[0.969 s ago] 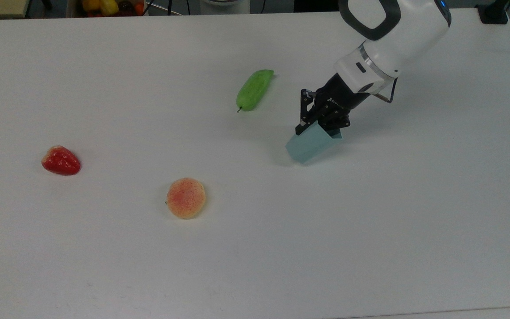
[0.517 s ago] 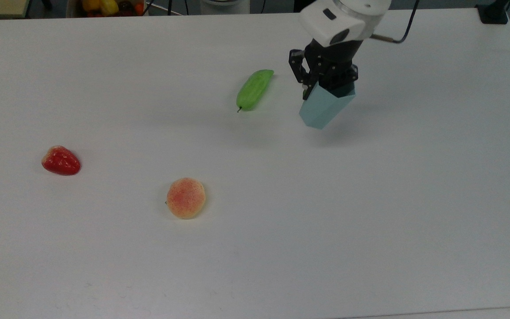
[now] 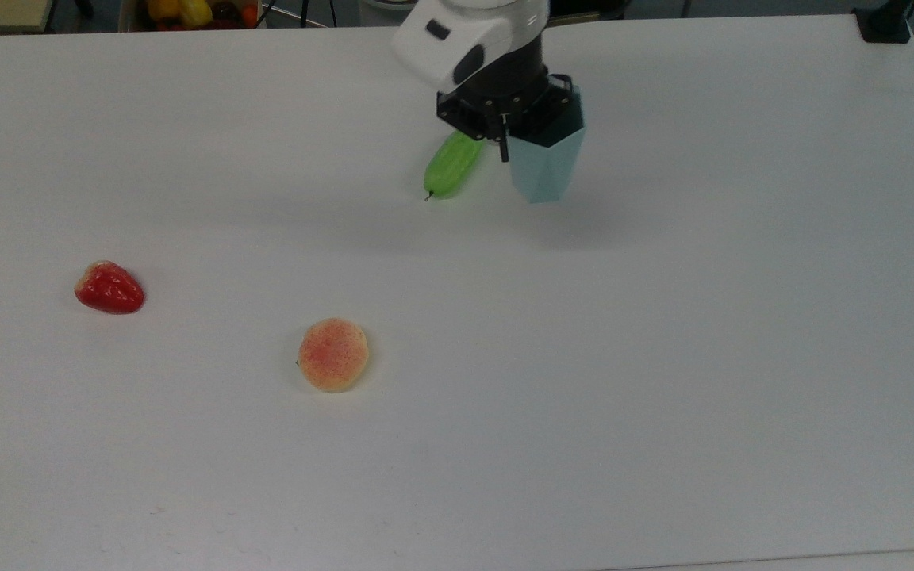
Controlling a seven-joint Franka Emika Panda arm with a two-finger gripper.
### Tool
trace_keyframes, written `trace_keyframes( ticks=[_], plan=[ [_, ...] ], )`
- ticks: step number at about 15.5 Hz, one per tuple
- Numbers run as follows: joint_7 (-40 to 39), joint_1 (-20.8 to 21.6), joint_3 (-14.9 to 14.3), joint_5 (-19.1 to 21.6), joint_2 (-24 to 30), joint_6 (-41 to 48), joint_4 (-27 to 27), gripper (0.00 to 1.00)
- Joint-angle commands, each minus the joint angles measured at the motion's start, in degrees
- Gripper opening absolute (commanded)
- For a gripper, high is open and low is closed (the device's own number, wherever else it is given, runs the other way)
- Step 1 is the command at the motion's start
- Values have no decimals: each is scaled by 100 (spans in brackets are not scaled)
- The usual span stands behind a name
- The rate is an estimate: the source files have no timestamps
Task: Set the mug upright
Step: 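Lift the mug and rotate it so its base faces the table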
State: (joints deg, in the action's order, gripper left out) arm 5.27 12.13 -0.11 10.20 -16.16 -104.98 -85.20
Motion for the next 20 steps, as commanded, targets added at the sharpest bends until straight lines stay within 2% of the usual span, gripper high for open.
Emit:
trace_keyframes(
  ticks=[1, 5, 10, 13, 16, 17, 18, 20],
  plan=[
    [-1219, -193, -130, 386, -474, -4, 161, 0],
    [-2204, -159, -130, 44, -1029, -153, 425, 0],
    [-2364, -27, -86, -808, -1433, -883, 381, 0],
    [-2574, -18, -68, -1020, -1565, -972, 364, 0],
    [-2733, 26, -68, -1056, -1574, -980, 302, 0],
    [-2733, 26, -68, -1056, -1574, -980, 302, 3],
    [-2725, 35, -68, -1064, -1574, -980, 285, 12],
    [-2699, 61, -68, -1134, -1574, -989, 276, 46]
  ],
)
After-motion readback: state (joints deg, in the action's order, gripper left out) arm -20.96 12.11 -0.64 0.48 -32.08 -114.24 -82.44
